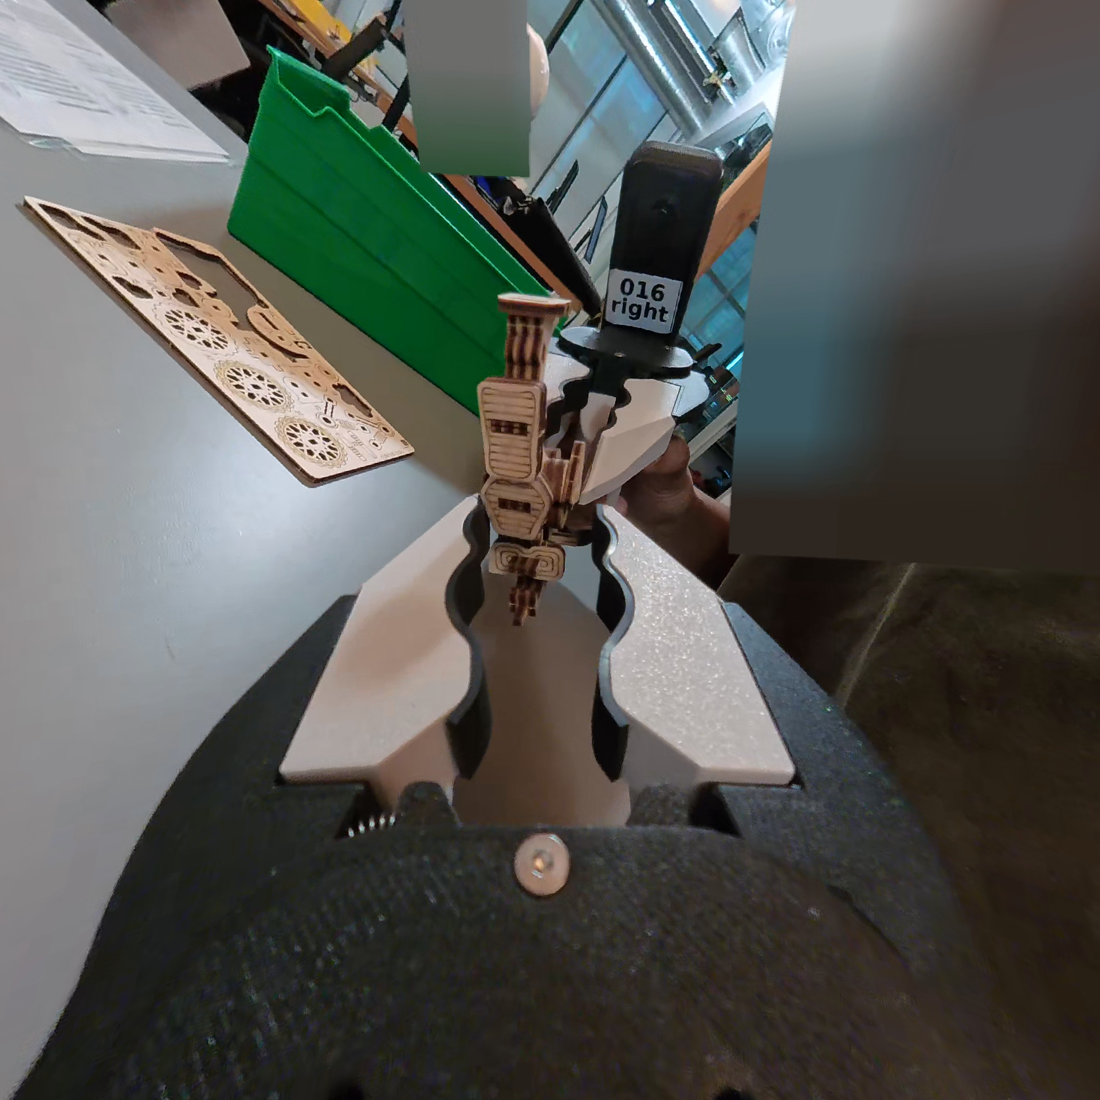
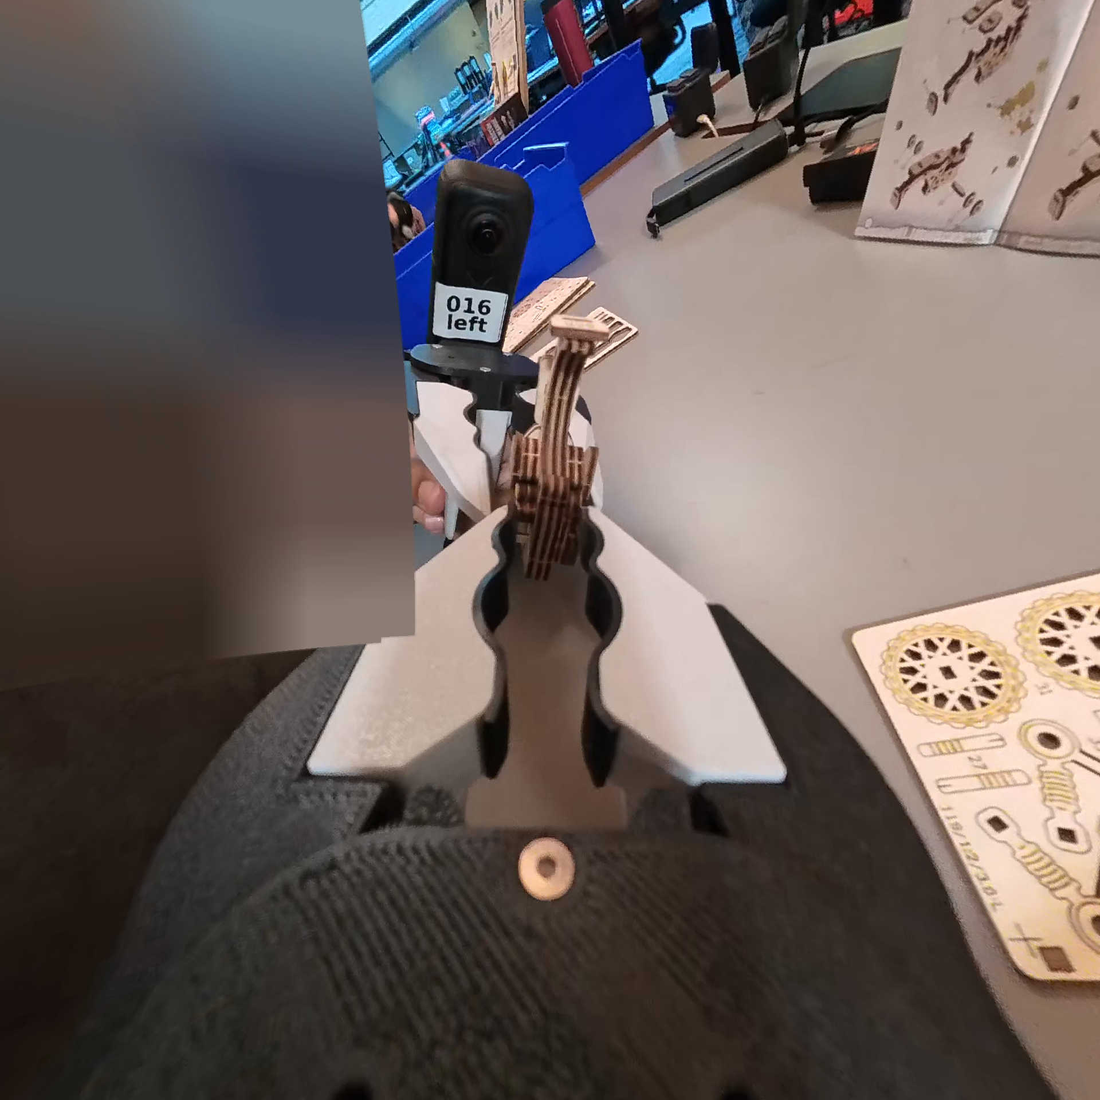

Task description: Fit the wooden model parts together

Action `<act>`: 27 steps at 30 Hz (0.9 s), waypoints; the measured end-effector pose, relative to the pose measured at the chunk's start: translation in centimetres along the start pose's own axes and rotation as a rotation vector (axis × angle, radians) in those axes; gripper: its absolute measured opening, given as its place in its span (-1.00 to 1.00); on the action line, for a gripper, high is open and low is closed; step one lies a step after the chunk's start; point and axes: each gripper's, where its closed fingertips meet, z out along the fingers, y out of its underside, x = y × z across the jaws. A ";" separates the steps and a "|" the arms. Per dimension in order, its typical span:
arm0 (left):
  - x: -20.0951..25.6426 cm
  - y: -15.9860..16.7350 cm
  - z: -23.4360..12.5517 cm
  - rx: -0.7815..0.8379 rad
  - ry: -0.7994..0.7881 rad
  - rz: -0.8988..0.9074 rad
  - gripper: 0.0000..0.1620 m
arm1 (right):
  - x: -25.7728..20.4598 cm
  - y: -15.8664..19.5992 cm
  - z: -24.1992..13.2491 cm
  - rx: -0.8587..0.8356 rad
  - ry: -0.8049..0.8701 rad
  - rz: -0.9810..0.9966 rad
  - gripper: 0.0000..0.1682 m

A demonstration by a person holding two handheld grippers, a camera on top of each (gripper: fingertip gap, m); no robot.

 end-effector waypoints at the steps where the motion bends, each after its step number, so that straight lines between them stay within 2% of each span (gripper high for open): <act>1: -0.1 0.0 0.0 -0.001 -0.004 -0.002 -0.58 | 0.0 0.0 0.0 -0.002 0.001 0.007 -0.78; 11: -0.6 -0.3 -0.5 0.011 -0.030 -0.031 -0.65 | 0.2 0.2 0.0 -0.012 0.006 0.021 -0.78; 20: -0.2 -0.4 -0.6 0.008 -0.048 0.075 -0.66 | -0.1 0.5 0.3 -0.015 -0.018 0.023 -0.77; 23: 0.4 -0.6 -0.7 0.036 -0.006 0.086 -0.65 | -0.6 0.1 0.3 0.004 -0.031 -0.011 -0.77; 27: 2.5 -1.4 -1.2 0.108 0.099 0.216 -0.67 | -2.7 -1.4 0.0 0.102 -0.090 -0.124 -0.76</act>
